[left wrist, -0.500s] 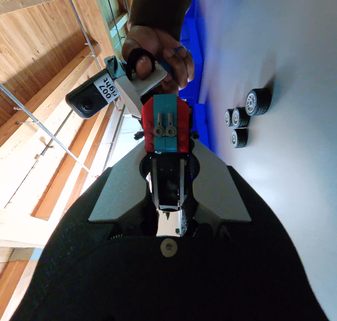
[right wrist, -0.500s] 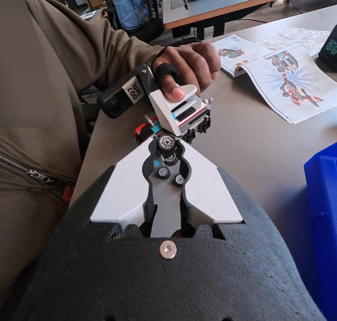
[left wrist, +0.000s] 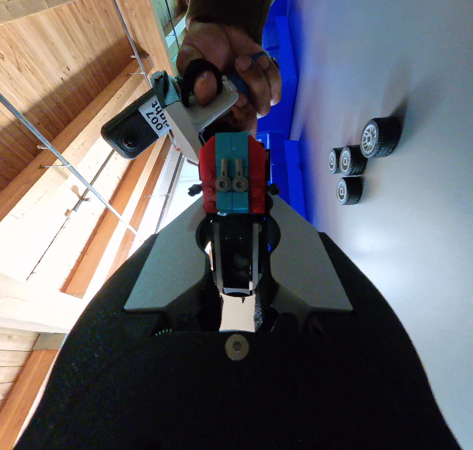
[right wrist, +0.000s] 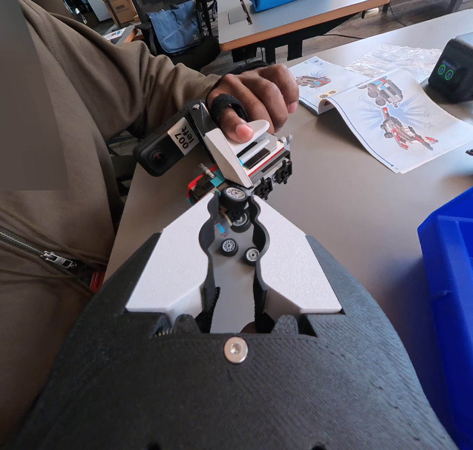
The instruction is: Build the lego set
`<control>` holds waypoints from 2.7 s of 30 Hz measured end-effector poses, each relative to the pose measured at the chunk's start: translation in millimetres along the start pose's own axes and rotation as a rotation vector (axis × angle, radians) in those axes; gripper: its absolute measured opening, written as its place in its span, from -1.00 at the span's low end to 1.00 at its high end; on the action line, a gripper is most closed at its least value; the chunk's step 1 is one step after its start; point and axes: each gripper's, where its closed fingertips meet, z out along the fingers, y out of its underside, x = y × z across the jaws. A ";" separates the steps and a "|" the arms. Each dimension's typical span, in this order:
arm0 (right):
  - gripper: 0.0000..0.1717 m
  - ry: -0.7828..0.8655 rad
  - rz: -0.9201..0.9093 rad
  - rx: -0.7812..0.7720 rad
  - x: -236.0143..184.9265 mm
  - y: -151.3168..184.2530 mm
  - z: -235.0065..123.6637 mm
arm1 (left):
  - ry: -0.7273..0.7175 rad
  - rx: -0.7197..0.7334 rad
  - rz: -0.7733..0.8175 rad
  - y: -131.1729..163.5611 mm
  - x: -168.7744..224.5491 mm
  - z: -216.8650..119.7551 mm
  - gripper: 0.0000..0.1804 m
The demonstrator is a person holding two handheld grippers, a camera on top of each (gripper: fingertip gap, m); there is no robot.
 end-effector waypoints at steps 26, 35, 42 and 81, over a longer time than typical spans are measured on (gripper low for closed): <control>-0.35 -0.052 0.394 0.171 3.0 -12.4 -10.9 | -0.006 0.002 0.068 -4.6 -2.0 -2.9 -0.59; -0.23 -0.073 0.676 0.140 1.6 13.3 5.3 | -0.001 0.017 0.114 -9.8 0.3 -5.4 -0.58; -0.24 -0.137 0.728 0.094 -6.4 25.7 9.4 | -0.013 0.026 0.122 -12.9 -1.8 -6.4 -0.58; -0.39 0.085 0.665 0.343 48.4 34.9 -35.5 | 0.081 -0.186 -0.103 40.4 6.0 -22.3 -0.59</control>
